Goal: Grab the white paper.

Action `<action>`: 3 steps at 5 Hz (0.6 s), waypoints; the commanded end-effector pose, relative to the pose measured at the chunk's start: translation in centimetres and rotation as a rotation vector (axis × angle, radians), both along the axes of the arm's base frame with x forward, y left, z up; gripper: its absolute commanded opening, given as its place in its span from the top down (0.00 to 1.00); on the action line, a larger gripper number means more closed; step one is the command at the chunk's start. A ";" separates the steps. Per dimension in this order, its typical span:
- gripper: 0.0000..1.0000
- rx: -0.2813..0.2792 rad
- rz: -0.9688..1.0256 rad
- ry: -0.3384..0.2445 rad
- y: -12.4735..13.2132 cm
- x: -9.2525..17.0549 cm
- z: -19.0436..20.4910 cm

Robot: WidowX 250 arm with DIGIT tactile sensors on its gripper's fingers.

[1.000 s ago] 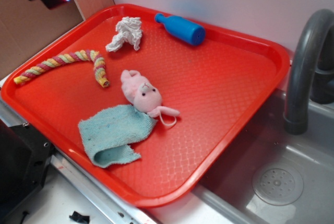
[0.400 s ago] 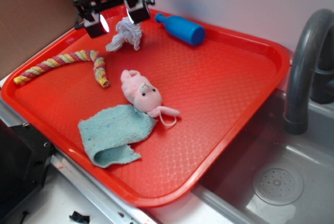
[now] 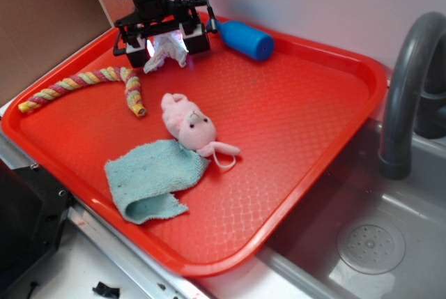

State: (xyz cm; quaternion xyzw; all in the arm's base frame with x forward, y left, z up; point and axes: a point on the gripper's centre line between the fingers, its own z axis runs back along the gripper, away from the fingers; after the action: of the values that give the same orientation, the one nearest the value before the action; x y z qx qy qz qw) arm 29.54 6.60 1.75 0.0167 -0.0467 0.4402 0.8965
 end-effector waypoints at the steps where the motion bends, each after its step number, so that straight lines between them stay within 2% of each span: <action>1: 1.00 0.008 -0.012 -0.028 0.1 0.2 0.4; 2: 1.00 0.014 -0.012 -0.028 0.2 0.0 0.7; 3: 1.00 0.054 -0.097 0.007 0.2 -0.1 3.3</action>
State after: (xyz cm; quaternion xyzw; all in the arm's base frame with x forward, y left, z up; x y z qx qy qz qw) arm 28.66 6.16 2.97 0.0497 -0.0174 0.3930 0.9180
